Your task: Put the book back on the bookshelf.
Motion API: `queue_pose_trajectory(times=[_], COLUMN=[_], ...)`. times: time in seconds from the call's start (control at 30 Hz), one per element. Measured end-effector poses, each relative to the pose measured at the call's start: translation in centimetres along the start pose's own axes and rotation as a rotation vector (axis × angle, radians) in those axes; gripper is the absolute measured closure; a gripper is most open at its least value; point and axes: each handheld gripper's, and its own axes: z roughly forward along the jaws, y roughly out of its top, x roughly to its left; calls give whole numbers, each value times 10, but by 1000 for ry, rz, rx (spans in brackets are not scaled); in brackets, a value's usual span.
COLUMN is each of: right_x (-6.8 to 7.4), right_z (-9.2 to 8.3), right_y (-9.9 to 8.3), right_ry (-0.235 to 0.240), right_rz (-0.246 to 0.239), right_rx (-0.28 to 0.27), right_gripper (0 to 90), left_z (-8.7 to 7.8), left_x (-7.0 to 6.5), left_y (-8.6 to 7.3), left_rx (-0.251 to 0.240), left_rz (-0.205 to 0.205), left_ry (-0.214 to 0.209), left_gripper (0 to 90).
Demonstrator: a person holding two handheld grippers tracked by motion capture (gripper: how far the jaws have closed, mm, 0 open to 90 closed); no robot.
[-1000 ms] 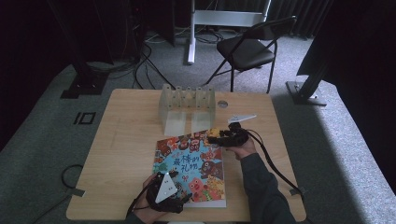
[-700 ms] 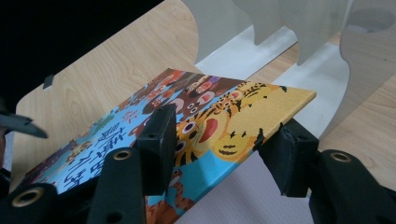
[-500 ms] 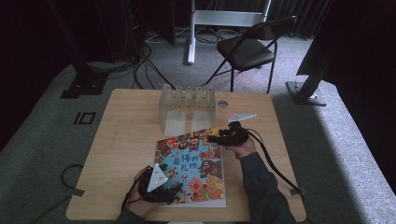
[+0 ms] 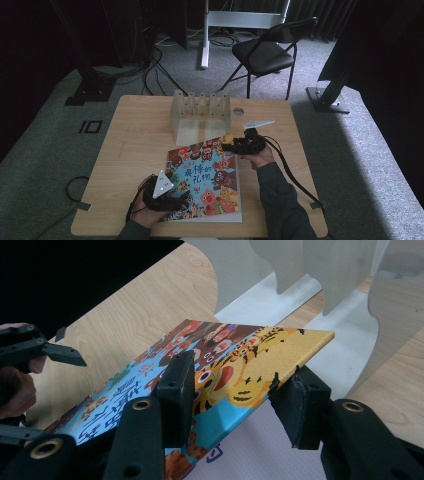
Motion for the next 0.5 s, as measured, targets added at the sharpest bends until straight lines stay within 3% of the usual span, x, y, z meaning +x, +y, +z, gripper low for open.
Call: queue_pose_trajectory(times=[0.5], right_x=[3], right_z=[-3], right_y=[6], right_ry=[20], right_rz=[28], right_rx=[-10], right_gripper=[592], left_z=[2], left_x=[14], left_y=[-4], left_rx=[18], left_rz=[-30], left_ry=[20], left_gripper=[154])
